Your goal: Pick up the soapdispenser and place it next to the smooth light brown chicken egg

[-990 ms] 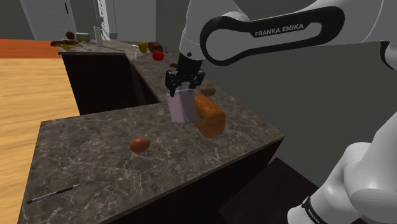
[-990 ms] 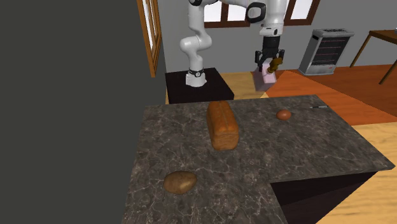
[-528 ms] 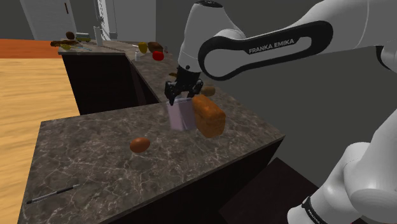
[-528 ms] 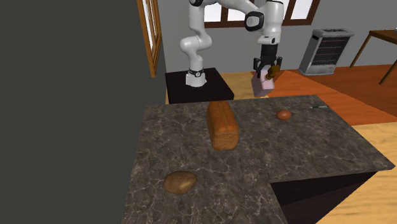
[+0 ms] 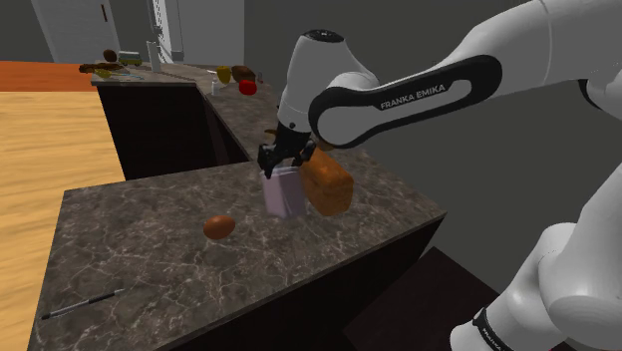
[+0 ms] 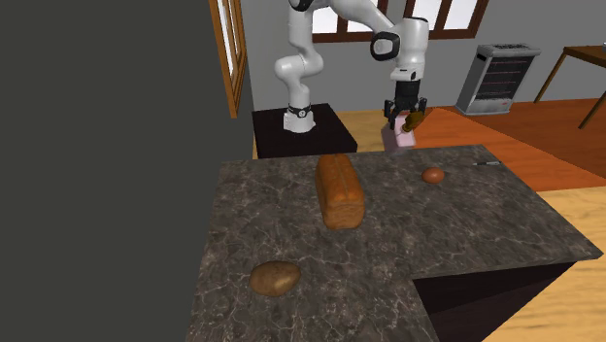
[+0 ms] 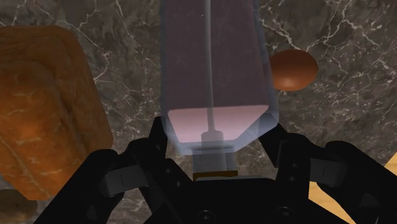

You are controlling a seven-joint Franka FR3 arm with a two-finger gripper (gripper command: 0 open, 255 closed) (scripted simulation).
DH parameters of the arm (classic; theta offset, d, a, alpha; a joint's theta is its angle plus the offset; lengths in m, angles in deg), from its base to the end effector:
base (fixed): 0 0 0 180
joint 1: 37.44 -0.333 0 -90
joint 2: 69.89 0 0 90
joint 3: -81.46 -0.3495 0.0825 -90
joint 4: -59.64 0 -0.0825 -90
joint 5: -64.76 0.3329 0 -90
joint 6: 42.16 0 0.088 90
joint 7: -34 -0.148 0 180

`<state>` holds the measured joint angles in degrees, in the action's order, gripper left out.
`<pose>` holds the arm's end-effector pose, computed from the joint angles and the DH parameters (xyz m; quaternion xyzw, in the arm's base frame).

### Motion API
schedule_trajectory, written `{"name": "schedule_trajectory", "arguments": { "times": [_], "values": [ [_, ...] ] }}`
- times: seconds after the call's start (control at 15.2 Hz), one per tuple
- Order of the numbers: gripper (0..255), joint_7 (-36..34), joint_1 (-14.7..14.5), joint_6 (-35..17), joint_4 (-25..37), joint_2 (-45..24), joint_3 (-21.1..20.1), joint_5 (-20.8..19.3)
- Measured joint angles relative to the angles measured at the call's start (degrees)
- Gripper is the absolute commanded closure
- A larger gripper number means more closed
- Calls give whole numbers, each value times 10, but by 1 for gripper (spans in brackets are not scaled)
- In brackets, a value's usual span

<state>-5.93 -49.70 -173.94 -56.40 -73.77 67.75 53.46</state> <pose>0.5021 0.2308 0.4566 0.9899 -0.0643 0.1266 0.0037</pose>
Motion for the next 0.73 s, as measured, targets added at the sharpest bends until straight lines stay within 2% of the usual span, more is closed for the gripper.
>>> {"name": "schedule_trajectory", "arguments": {
  "times": [0.73],
  "values": [
    [255, -30, -3, -78, -42, -40, 4, -30]
  ]
}}
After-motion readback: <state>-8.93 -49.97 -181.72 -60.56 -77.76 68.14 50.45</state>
